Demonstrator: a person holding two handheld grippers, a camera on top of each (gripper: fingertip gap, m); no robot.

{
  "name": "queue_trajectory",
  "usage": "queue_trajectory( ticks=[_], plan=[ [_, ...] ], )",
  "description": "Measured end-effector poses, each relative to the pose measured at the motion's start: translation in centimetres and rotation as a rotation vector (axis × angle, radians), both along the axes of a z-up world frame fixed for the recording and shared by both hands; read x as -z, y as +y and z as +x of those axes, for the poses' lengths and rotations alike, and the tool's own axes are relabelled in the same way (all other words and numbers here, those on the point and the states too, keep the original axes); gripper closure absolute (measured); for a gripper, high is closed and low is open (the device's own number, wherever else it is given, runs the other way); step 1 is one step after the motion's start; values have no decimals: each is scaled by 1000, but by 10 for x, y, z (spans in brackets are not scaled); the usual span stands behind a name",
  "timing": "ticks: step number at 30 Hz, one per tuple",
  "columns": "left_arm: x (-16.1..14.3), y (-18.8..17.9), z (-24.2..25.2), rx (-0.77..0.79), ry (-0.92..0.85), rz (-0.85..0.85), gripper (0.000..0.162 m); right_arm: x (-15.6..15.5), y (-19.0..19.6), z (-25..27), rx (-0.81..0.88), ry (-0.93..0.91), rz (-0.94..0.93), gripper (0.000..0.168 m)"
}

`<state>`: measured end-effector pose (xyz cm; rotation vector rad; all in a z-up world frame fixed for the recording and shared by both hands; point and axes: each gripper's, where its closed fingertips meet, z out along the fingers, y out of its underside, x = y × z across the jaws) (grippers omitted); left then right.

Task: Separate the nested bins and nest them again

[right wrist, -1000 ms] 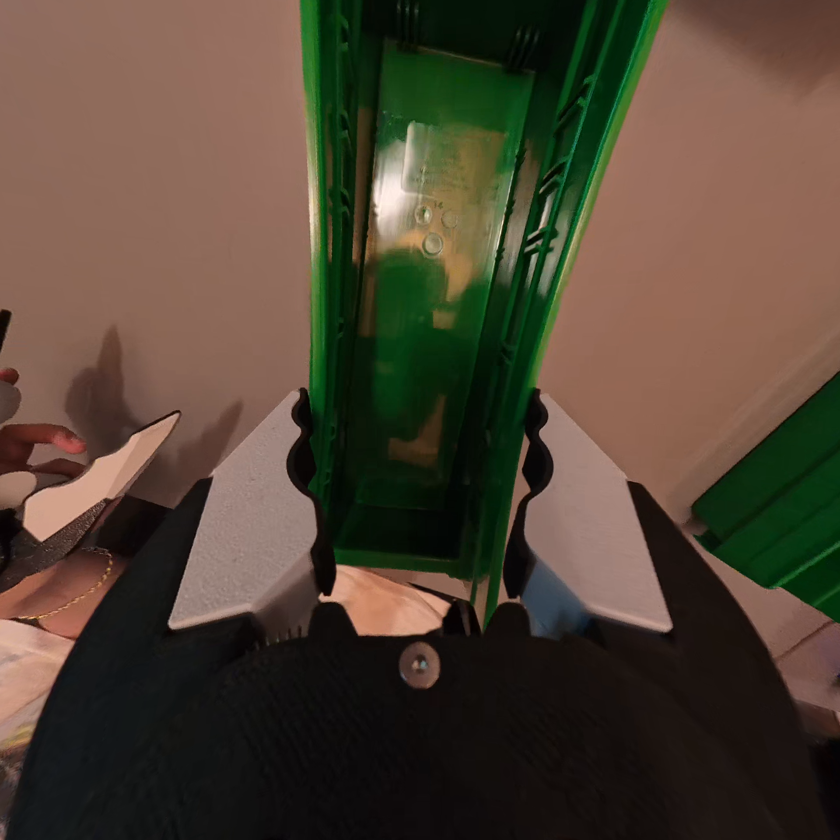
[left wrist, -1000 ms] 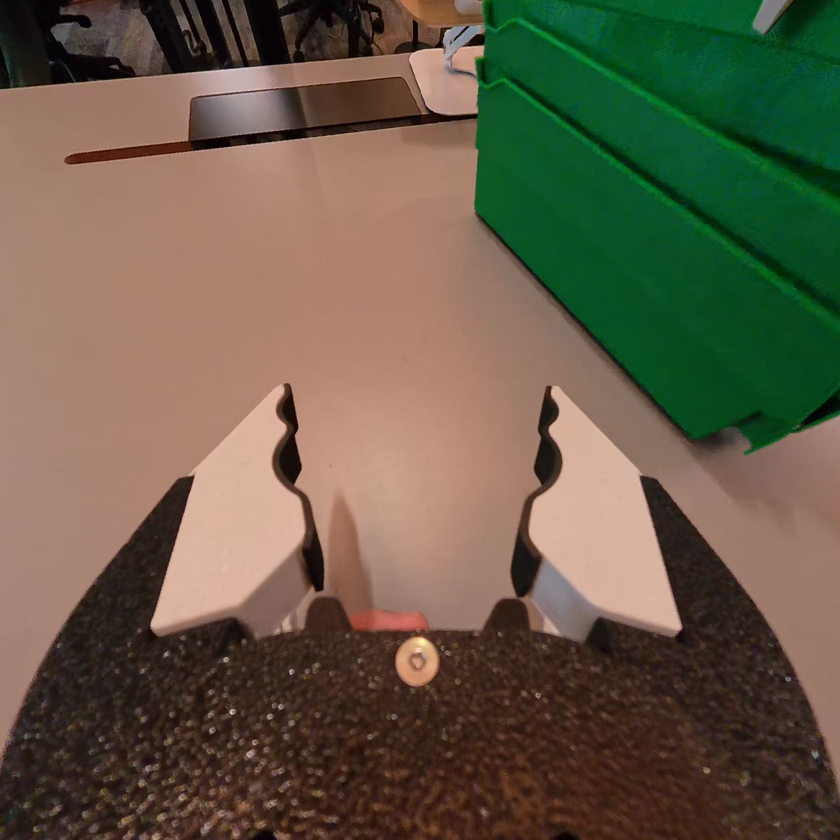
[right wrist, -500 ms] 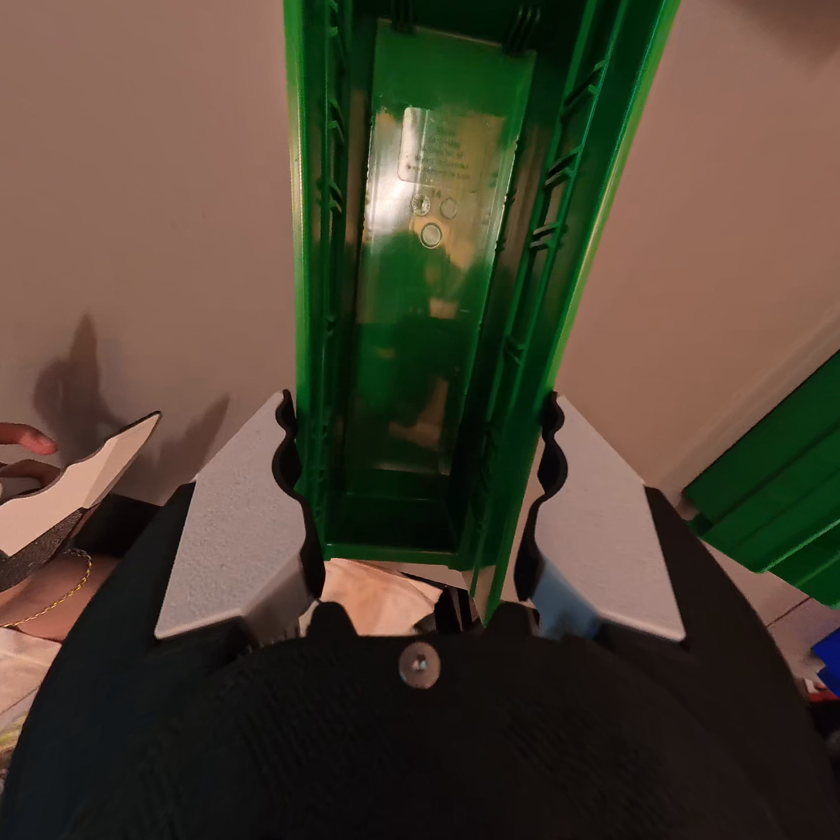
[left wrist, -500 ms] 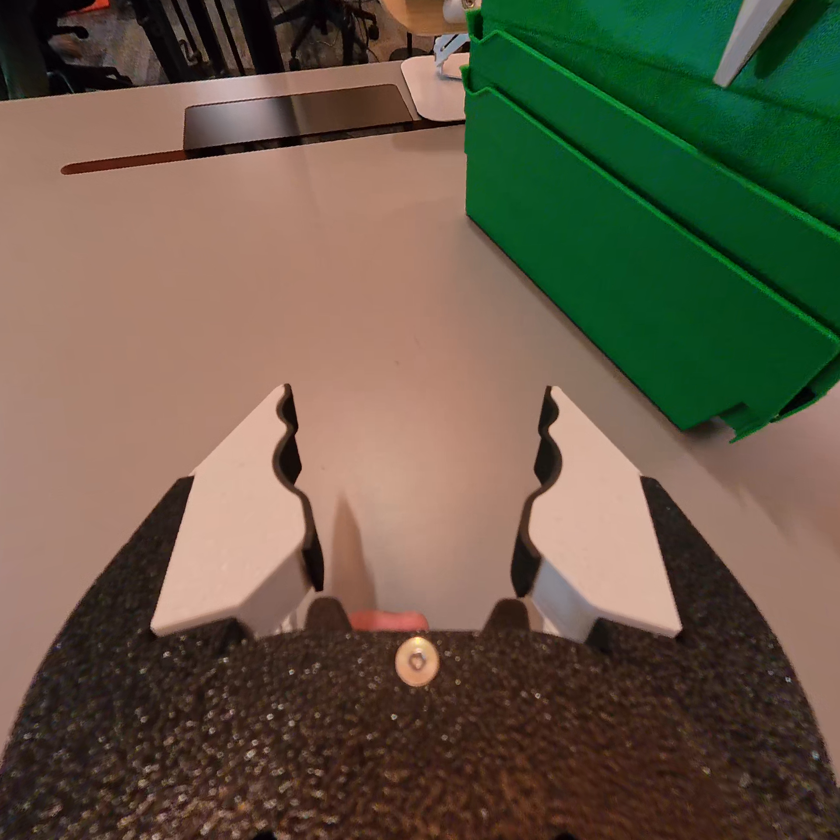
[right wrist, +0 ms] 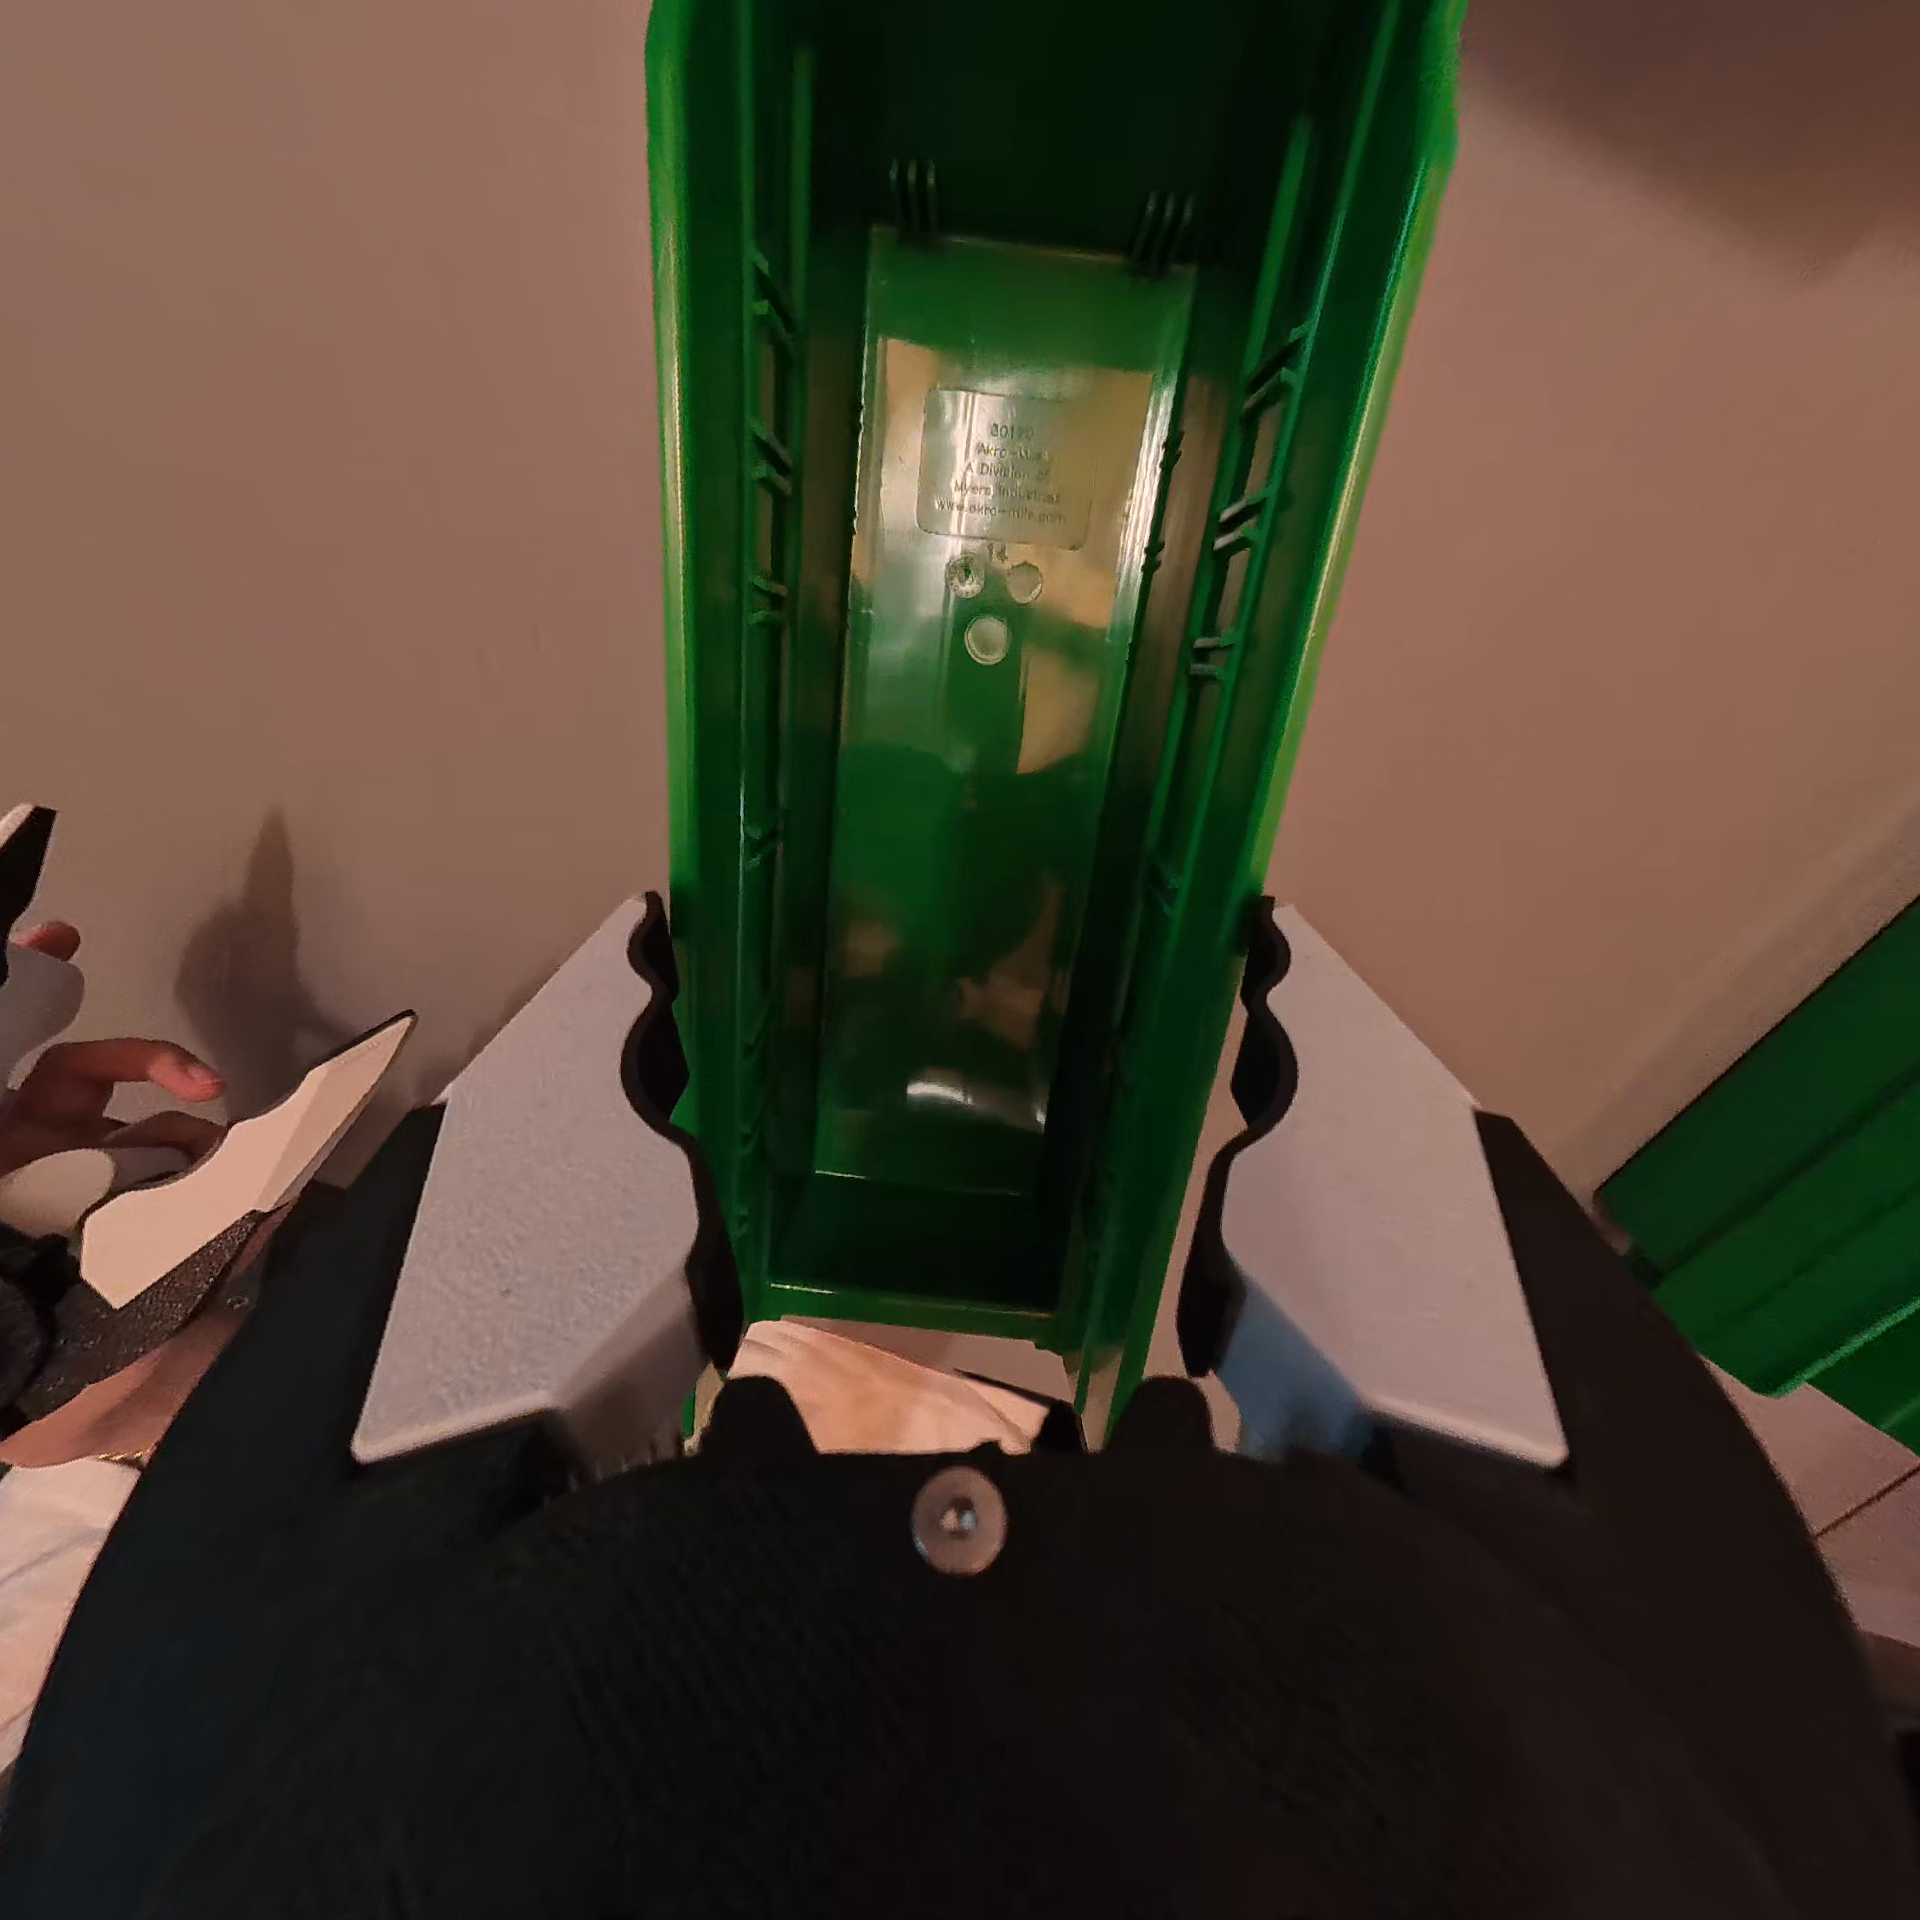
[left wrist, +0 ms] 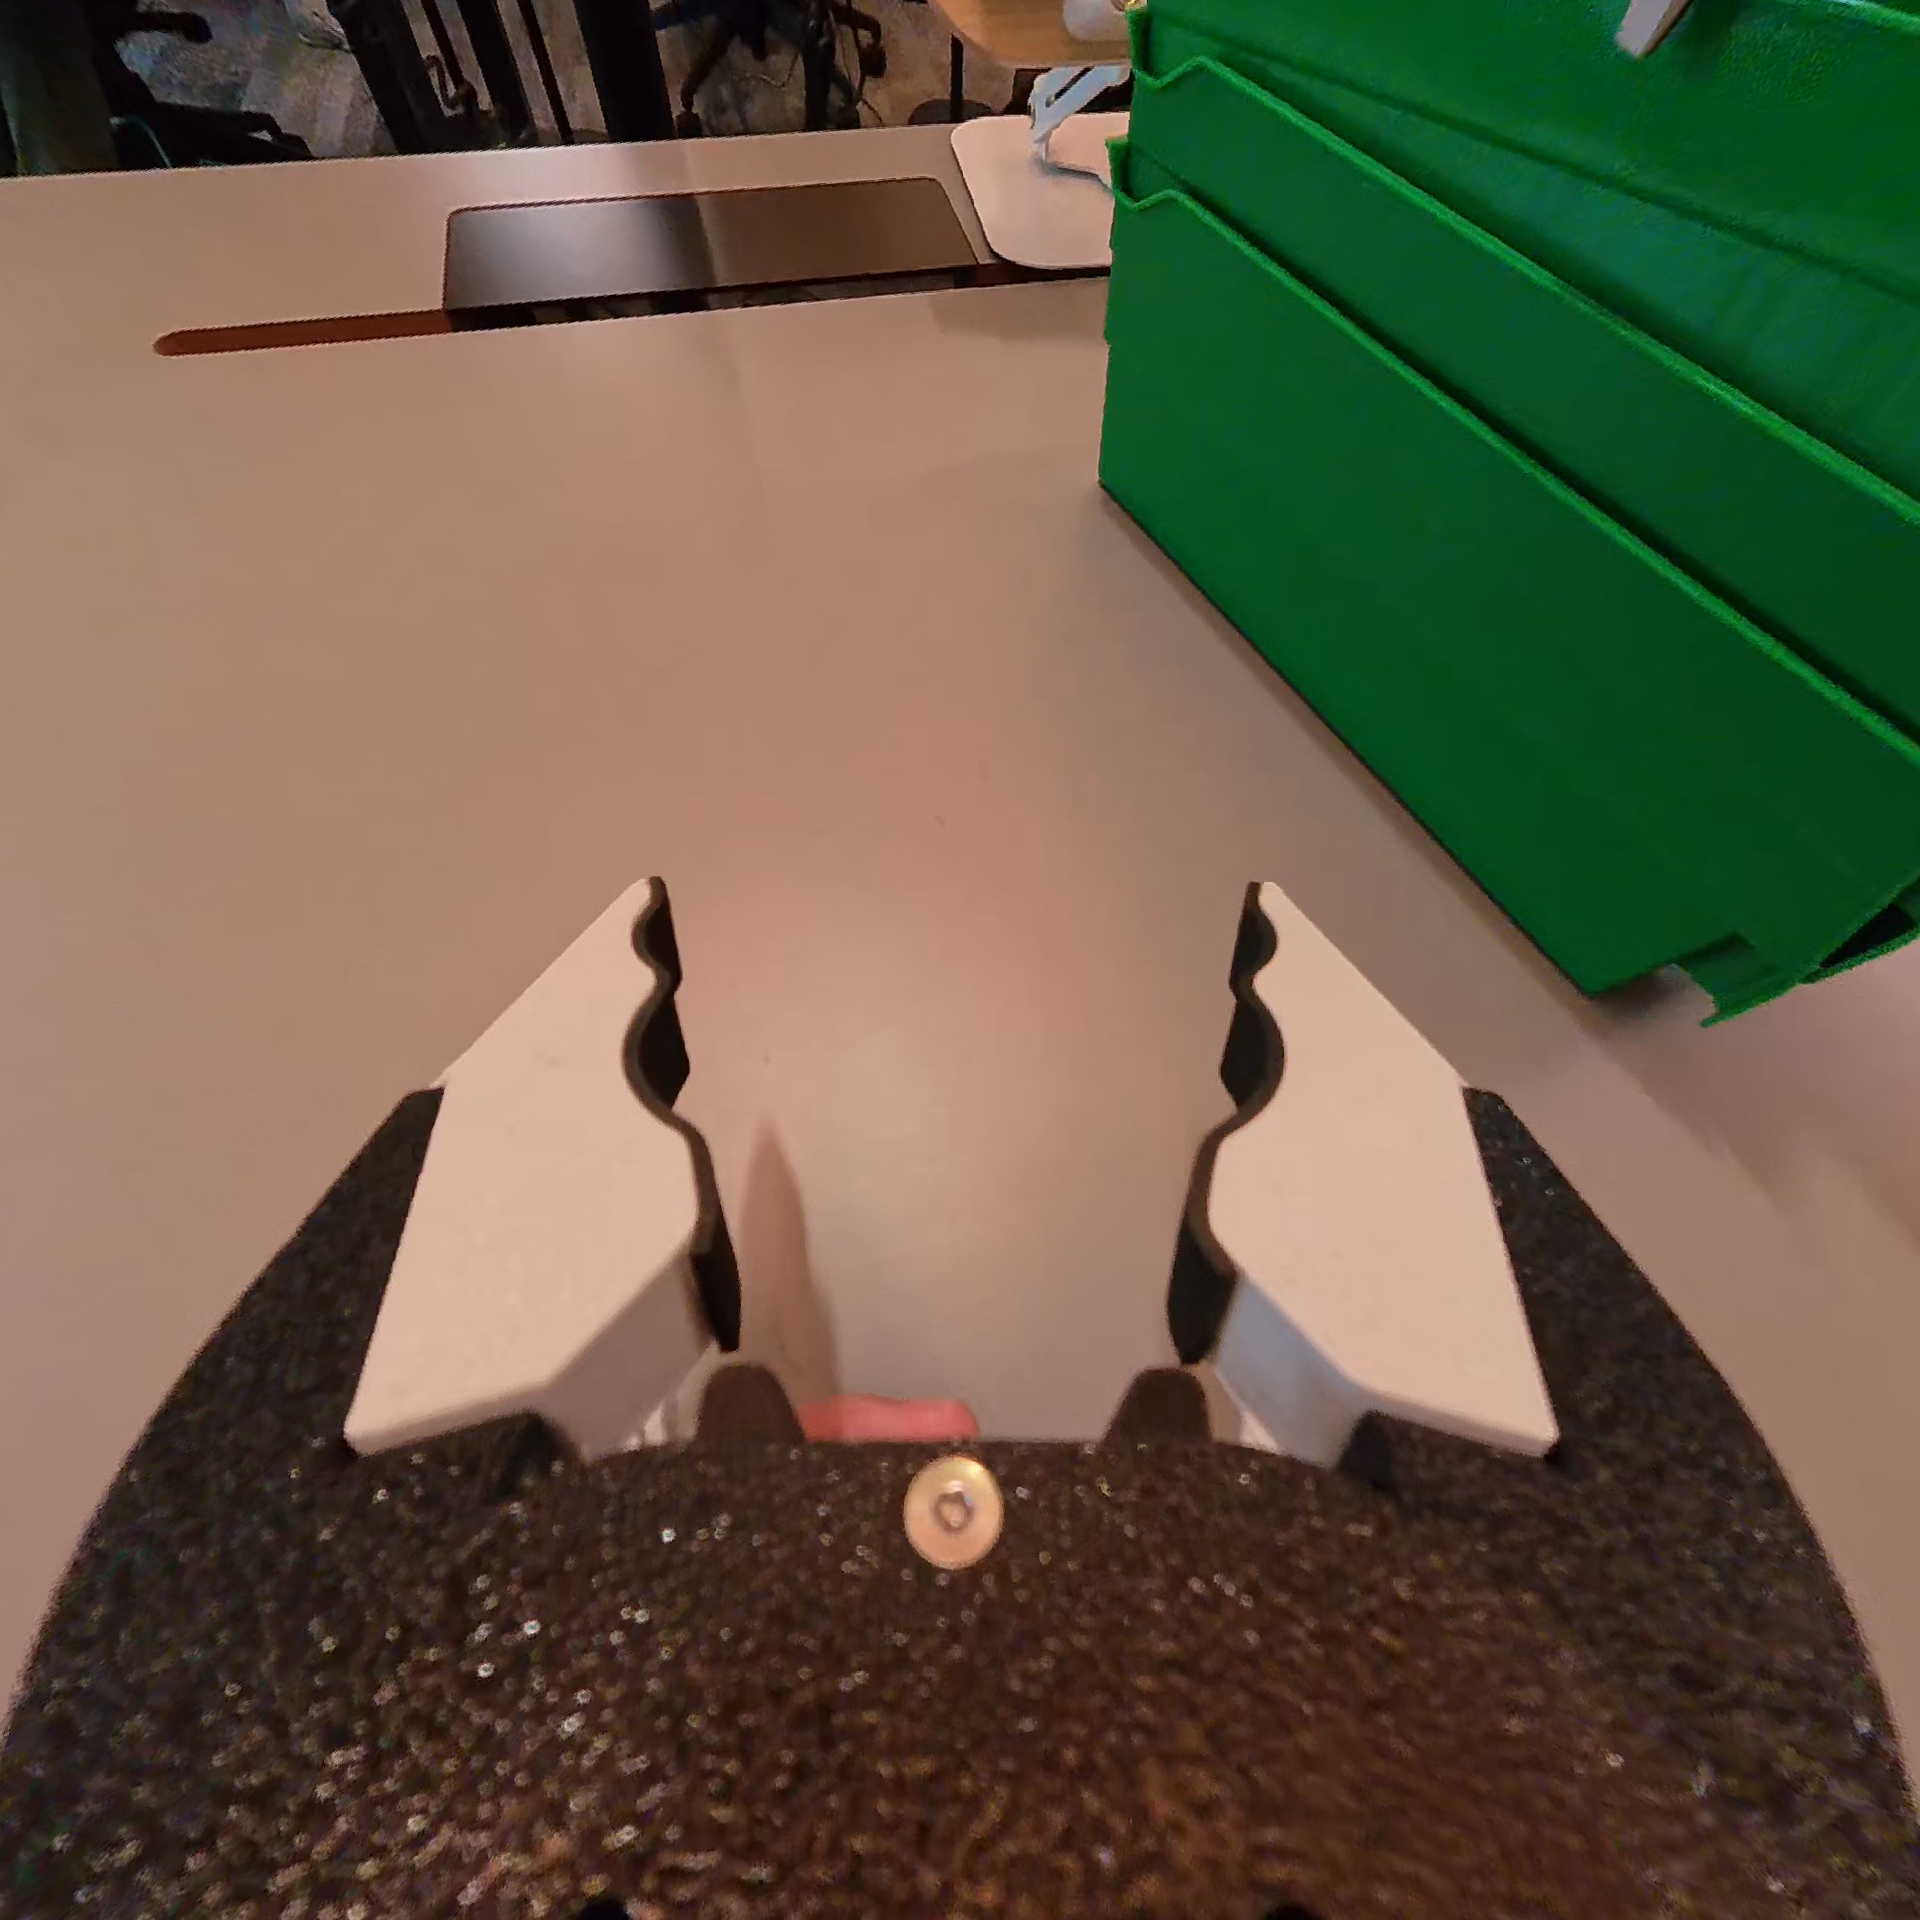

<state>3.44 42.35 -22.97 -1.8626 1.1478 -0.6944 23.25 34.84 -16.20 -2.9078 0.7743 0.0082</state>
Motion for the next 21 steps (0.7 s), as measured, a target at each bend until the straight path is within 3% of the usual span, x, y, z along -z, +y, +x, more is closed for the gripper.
queue_trajectory(
  ticks=[15, 21],
  plan=[
    [3, -1, 1, 5, 5, -6, 57, 19, 3, 3, -9, -17, -42, 44],
    [1, 0, -1, 1, -3, -8, 57, 16, 1, 2, 11, 14, -62, 66]
  ],
)
